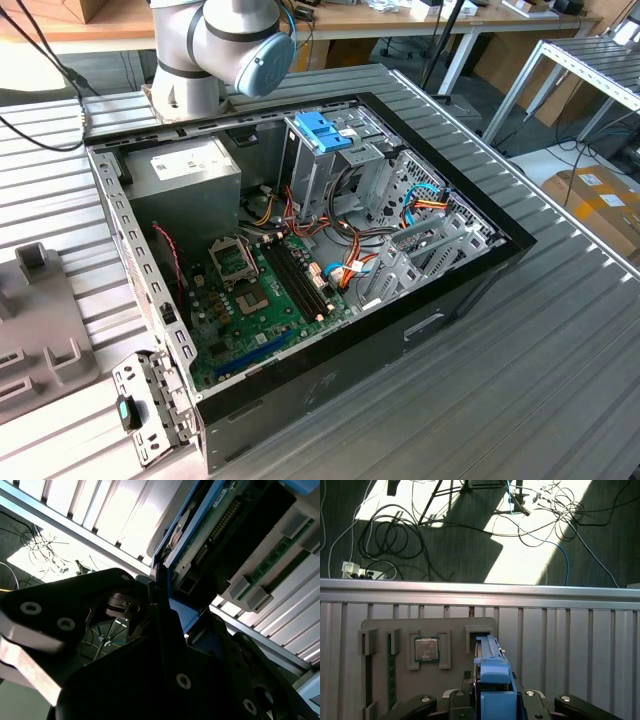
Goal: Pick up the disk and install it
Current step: 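Pick up the disk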
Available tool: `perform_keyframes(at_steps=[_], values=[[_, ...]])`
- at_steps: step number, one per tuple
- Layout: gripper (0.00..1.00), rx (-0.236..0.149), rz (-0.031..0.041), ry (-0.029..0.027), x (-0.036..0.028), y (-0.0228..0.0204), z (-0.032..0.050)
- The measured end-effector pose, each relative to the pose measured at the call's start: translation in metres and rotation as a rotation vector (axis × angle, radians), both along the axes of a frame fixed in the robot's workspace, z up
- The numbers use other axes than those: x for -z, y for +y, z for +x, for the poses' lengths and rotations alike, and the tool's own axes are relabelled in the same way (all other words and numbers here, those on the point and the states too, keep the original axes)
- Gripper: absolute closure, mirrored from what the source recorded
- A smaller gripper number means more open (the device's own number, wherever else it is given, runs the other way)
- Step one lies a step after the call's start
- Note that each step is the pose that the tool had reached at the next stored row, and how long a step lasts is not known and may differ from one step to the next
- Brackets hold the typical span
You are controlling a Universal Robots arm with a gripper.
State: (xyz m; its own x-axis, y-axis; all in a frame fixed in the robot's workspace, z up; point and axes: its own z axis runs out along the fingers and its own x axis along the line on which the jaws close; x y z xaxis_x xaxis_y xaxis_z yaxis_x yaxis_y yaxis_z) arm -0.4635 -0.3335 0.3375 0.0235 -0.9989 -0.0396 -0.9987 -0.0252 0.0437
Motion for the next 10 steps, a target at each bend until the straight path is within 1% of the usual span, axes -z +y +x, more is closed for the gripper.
perform_keyframes(at_steps=[10], values=[[0.63,0.0,0.002,0.0,-0.008,0.0,0.0]])
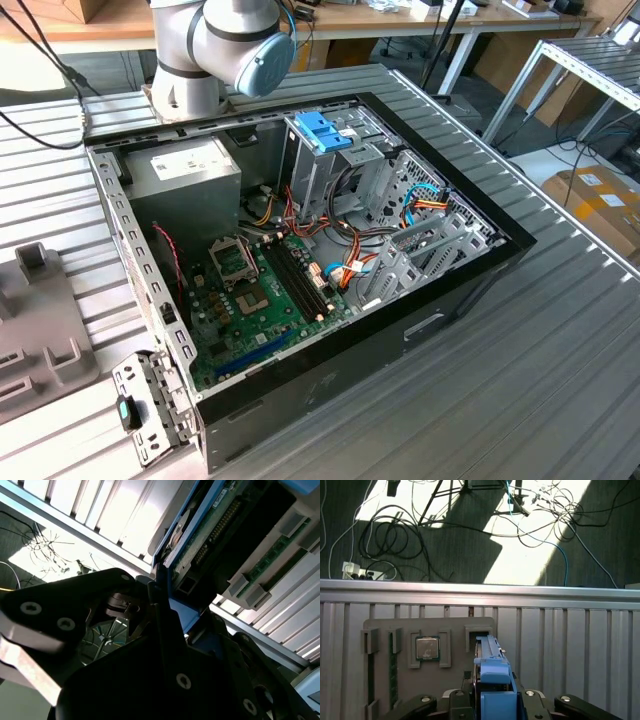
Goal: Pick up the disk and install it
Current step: 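Pick up the disk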
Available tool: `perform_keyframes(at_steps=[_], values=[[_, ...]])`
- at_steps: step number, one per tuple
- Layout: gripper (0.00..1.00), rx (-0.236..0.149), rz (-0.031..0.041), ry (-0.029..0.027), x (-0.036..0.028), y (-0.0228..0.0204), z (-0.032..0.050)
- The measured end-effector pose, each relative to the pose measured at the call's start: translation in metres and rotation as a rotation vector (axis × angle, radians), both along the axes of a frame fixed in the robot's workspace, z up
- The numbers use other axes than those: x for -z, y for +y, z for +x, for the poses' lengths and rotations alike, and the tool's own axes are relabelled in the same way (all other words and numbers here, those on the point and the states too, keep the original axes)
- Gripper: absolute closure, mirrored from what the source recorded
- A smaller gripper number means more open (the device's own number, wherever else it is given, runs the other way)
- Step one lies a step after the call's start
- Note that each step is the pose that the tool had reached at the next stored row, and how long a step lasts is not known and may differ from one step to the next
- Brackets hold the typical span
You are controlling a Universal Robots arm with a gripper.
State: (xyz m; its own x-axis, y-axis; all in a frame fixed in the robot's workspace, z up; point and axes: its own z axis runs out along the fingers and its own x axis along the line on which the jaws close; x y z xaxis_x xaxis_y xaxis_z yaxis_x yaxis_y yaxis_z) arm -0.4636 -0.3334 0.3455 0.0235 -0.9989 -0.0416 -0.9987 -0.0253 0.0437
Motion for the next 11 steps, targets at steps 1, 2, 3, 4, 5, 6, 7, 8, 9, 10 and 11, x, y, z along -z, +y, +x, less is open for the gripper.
perform_keyframes(at_steps=[1,2,3,4,5,6,7,8,9,10,11], values=[[0.63,0.0,0.0002,-0.0001,-0.0007,0.0,0.0],[0.63,0.0,0.0003,0.0,-0.0015,0.0,0.0],[0.63,0.0,0.0004,0.0,-0.0022,0.0,0.0],[0.63,0.0,0.0006,0.0,-0.003,0.0,0.0],[0.63,0.0,0.0007,0.0,-0.0036,0.0,0.0],[0.63,0.0,0.0008,-0.0001,-0.0044,0.0,0.0],[0.63,0.0,0.0009,0.0,-0.0051,0.0,0.0],[0.63,0.0,0.0011,-0.0001,-0.0059,0.0,0.0],[0.63,0.0,0.0011,0.0,-0.0066,0.0,0.0],[0.63,0.0,0.0014,-0.0001,-0.0083,0.0,0.0],[0.63,0.0,0.0016,-0.0001,-0.0092,0.0,0.0]])
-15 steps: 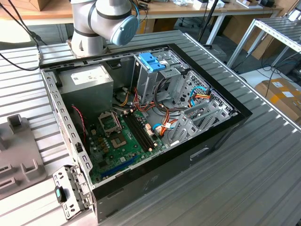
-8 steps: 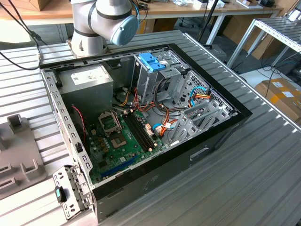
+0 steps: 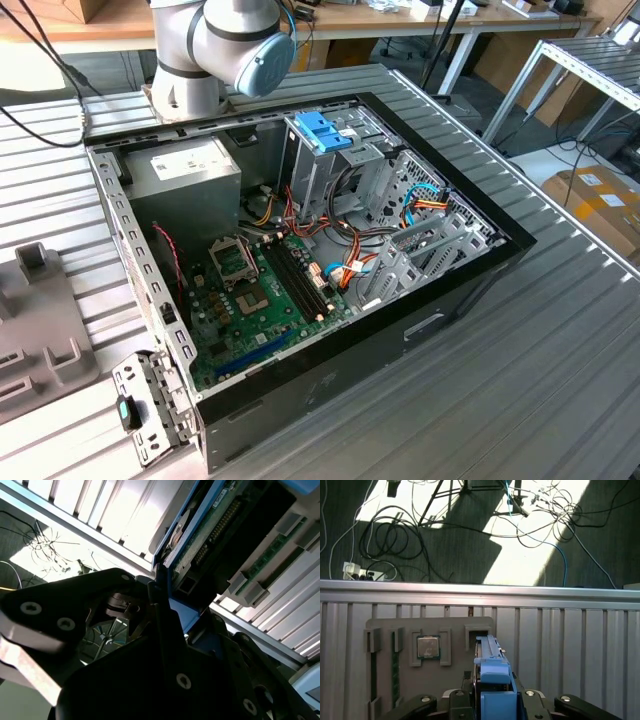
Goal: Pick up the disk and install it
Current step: 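Pick up the disk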
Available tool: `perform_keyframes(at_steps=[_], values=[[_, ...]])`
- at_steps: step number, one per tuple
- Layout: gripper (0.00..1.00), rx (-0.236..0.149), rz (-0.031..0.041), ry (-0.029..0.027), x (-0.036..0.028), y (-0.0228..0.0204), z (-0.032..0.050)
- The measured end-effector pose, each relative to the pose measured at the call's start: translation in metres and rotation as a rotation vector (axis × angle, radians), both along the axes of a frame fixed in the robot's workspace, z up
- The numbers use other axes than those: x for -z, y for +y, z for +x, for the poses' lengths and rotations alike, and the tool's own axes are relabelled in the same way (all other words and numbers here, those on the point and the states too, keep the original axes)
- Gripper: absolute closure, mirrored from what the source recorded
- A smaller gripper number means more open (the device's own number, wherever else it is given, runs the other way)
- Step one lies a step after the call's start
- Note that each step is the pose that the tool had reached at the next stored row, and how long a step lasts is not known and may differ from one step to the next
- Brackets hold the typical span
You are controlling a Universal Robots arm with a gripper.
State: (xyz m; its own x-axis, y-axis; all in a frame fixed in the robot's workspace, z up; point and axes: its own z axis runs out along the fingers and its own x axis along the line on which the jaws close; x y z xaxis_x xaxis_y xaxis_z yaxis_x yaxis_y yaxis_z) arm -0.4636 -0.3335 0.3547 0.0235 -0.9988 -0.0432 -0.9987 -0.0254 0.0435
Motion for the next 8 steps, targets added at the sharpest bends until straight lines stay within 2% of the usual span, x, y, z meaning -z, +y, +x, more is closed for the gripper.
perform_keyframes(at_steps=[8], values=[[0.63,0.0,0.0023,0.0001,-0.006,0.0,0.0]])
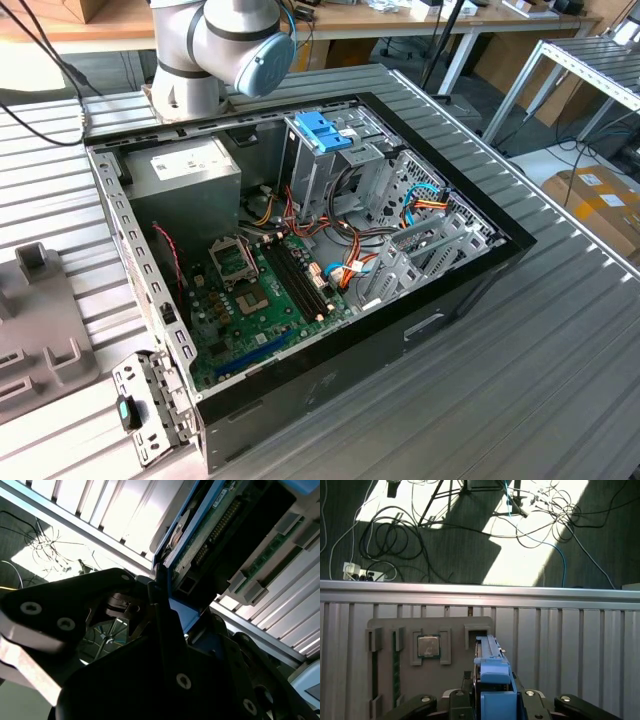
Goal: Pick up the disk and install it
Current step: 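Pick up the disk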
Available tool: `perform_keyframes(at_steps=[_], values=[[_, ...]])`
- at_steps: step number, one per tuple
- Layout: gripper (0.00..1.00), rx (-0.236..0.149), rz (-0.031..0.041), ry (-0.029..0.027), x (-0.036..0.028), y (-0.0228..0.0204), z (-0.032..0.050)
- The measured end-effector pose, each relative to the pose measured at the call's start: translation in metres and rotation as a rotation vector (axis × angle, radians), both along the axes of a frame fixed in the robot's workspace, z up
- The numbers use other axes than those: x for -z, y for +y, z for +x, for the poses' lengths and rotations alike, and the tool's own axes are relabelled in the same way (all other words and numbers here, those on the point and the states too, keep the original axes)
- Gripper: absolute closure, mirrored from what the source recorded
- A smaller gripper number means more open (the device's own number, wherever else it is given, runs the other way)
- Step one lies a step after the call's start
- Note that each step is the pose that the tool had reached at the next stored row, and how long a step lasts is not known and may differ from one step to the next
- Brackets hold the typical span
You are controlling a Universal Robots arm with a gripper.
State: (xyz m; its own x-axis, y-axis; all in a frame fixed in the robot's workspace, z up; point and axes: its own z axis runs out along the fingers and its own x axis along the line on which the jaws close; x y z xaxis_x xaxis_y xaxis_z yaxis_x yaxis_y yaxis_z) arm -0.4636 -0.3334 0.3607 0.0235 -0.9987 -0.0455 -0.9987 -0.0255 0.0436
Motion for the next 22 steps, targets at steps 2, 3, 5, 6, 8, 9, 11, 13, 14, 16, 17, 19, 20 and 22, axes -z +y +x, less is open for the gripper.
perform_keyframes(at_steps=[2,3,5,6,8,9,11,13,14,16,17,19,20,22], values=[[0.63,0.0,0.0009,-0.0001,-0.0019,0.0,0.0],[0.63,0.0,0.0011,-0.0001,-0.0025,0.0,0.0],[0.63,0.0,0.0017,0.0,-0.0038,0.0,0.0],[0.63,0.0,0.0021,0.0,-0.0049,0.0,0.0],[0.63,0.0,0.0026,-0.0001,-0.0064,0.0,0.0],[0.63,0.0,0.0028,0.0,-0.0071,0.0,0.0],[0.63,0.0,0.0033,0.0,-0.0085,0.0,0.0],[0.63,0.0,0.0036,0.0,-0.0098,0.0,0.0],[0.63,0.0,0.0038,-0.0001,-0.0104,0.0,0.0],[0.63,0.0,0.0044,-0.0001,-0.0127,0.0,0.0],[0.63,0.0,0.0046,0.0,-0.0135,0.0,0.0],[0.63,0.0,0.0049,-0.0001,-0.0149,0.0,0.0],[0.63,0.0,0.005,-0.0001,-0.0156,0.0,0.0],[0.63,0.0,0.0052,0.0,-0.0172,0.0,0.0]])
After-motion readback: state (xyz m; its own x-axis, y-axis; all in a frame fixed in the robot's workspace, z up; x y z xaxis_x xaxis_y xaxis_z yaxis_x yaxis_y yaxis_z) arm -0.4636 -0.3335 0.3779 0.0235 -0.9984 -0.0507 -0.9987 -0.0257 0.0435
